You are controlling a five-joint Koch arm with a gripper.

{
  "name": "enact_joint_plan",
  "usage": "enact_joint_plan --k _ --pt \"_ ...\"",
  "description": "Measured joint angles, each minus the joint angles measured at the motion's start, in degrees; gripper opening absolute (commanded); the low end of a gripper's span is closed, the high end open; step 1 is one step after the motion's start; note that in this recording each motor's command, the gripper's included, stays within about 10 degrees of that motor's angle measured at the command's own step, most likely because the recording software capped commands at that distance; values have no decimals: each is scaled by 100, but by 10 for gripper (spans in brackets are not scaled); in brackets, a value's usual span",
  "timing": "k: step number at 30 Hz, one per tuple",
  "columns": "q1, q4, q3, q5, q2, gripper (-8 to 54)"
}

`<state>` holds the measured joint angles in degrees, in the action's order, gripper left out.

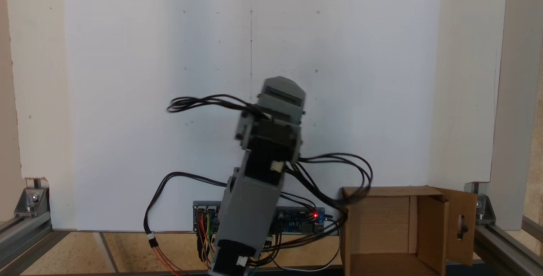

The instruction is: Grasp a green dice and put it in the bin.

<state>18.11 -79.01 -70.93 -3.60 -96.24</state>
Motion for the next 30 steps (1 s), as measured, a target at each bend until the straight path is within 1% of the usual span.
enact_joint_plan --k 2,10,13,17,20,22,26,30 --pt "817 0 0 246 0 114" --pt "4148 237 35 1995 0 114" --pt "5388 352 35 2391 44 114" --pt "7049 773 79 2812 439 114" --pt "8200 1459 79 2988 923 114" --pt "8631 2021 70 3059 1310 114" --pt "8815 3006 70 3103 2004 114" --pt "8851 3349 70 3190 2338 114"
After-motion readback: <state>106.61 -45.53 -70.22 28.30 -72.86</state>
